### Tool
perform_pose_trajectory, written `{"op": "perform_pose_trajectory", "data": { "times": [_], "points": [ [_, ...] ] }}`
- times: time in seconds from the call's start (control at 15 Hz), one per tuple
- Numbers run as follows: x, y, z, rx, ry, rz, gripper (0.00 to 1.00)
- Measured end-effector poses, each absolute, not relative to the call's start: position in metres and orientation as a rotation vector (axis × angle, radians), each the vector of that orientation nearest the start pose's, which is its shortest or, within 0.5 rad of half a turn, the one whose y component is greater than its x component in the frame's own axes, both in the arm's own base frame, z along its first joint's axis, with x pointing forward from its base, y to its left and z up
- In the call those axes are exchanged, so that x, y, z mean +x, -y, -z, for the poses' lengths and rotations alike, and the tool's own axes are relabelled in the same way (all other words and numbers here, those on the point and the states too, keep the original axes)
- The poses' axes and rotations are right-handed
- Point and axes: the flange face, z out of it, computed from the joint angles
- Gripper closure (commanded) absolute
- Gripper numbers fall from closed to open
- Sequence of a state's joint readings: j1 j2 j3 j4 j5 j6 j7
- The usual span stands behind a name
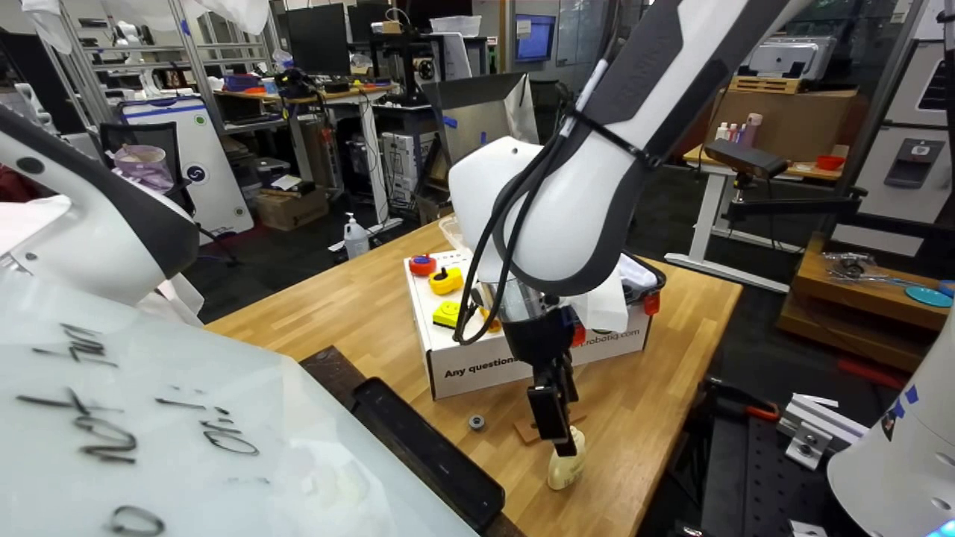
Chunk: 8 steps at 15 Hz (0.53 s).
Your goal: Move the white bottle on the table backwards
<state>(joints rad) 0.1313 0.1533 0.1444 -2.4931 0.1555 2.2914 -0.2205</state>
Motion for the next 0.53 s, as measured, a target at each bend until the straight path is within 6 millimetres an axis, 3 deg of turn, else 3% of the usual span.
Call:
{"op": "perform_pose_trajectory", "data": {
  "times": [0.2, 0.53],
  "points": [
    [0.4035, -0.1247, -0.198, -2.825, 0.66, -0.534, 0.0],
    [0.4029, -0.1238, -0.1975, -2.812, 0.682, -0.532, 0.0]
  ]
}}
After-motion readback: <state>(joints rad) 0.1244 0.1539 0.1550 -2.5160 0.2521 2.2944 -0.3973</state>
